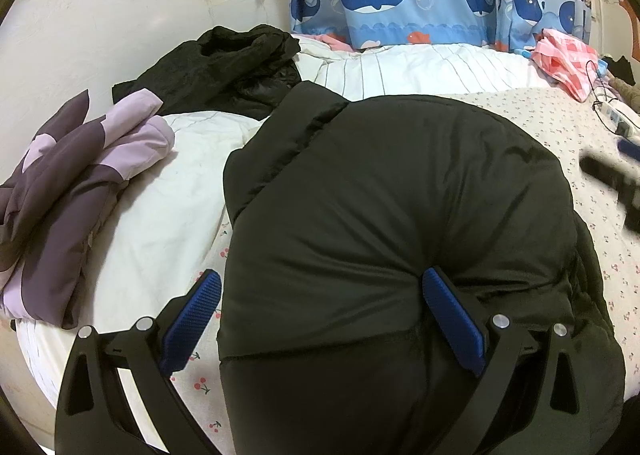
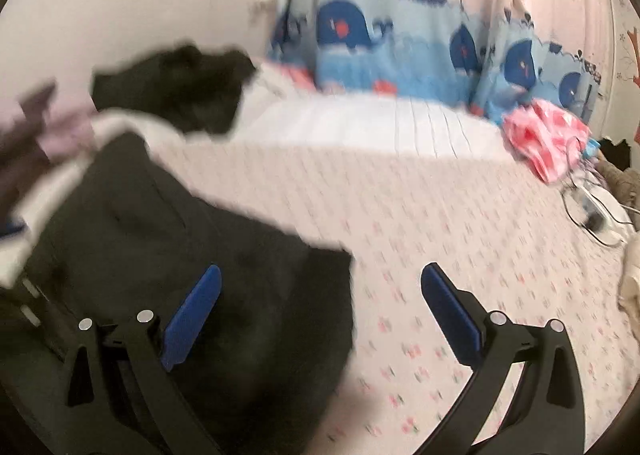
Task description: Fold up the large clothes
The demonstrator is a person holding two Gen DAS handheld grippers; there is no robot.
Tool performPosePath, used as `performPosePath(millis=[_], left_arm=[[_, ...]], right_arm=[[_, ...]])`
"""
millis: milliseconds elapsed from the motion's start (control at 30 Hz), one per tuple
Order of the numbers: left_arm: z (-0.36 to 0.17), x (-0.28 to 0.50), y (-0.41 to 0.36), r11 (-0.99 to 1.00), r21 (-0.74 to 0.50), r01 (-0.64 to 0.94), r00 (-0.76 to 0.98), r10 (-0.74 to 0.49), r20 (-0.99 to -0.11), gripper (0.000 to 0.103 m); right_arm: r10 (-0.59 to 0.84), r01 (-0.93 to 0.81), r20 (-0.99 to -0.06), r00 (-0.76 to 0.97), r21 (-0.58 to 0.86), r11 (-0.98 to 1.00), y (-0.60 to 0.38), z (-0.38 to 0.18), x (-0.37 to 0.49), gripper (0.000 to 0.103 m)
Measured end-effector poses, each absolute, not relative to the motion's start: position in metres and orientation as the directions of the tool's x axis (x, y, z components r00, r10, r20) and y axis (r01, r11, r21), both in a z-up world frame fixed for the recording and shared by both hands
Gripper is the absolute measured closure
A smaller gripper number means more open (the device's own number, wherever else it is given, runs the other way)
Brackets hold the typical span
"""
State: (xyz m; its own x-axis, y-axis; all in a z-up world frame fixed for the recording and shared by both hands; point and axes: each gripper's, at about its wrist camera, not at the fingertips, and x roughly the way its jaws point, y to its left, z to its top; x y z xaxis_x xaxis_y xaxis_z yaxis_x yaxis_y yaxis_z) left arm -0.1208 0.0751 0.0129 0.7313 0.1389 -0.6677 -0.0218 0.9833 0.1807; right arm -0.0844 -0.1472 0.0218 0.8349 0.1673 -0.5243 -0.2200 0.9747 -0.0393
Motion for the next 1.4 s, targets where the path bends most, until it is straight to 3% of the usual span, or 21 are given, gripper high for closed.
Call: performPosePath(millis=[167, 400, 567, 767, 900, 1000, 1100, 1267, 1400], left_arm=[[0.013, -0.122, 0.078, 0.986, 0.164, -0.013, 0.726, 0.122, -0.677, 0.006], [0.009, -0.121, 0.081, 0.991, 0.132, 0.007, 0.706, 0.088, -0.703, 0.006], [0.007, -0.120, 0.074, 0.986, 0.167, 0.017, 0.702, 0.107, -0.704, 0.006], [0.009, -0.121, 0.076, 0.985, 0.170, 0.014, 0.708, 0.110, -0.697, 0.006], [0.010, -0.123, 0.076, 0.986, 0.164, 0.014, 0.710, 0.105, -0.696, 0.006], [0.006, -0.122, 0.073, 0.986, 0.164, 0.036, 0.690, 0.095, -0.717, 0.006], [0.005, -0.126, 0.069, 0.980, 0.196, 0.039, 0.700, 0.114, -0.705, 0.006], [0.010, -0.133, 0.072, 0.982, 0.183, 0.043, 0.709, 0.099, -0.699, 0.006], [0.014, -0.137, 0.075, 0.984, 0.171, 0.053, 0.713, 0.083, -0.696, 0.006]], right_arm=[[0.254, -0.329, -0.579, 0.775, -0.026, 0.944, -0.102, 0.022, -0.040, 0.006], [0.288, -0.313, -0.719, 0.632, 0.104, 0.944, -0.096, -0.057, 0.022, 0.006], [0.281, -0.311, -0.733, 0.620, 0.099, 0.945, -0.100, -0.048, 0.016, 0.006], [0.482, -0.422, -0.663, 0.573, 0.266, 0.867, -0.129, -0.002, -0.056, 0.006], [0.415, -0.464, -0.743, 0.525, 0.158, 0.871, -0.118, -0.031, -0.090, 0.006], [0.407, -0.466, -0.764, 0.501, 0.159, 0.871, -0.111, -0.054, -0.086, 0.006], [0.363, -0.446, -0.768, 0.527, 0.113, 0.888, -0.110, -0.035, -0.092, 0.006], [0.454, -0.477, -0.732, 0.509, 0.200, 0.856, -0.121, -0.001, -0.134, 0.006], [0.338, -0.478, -0.805, 0.488, 0.078, 0.875, -0.110, -0.028, -0.159, 0.006]])
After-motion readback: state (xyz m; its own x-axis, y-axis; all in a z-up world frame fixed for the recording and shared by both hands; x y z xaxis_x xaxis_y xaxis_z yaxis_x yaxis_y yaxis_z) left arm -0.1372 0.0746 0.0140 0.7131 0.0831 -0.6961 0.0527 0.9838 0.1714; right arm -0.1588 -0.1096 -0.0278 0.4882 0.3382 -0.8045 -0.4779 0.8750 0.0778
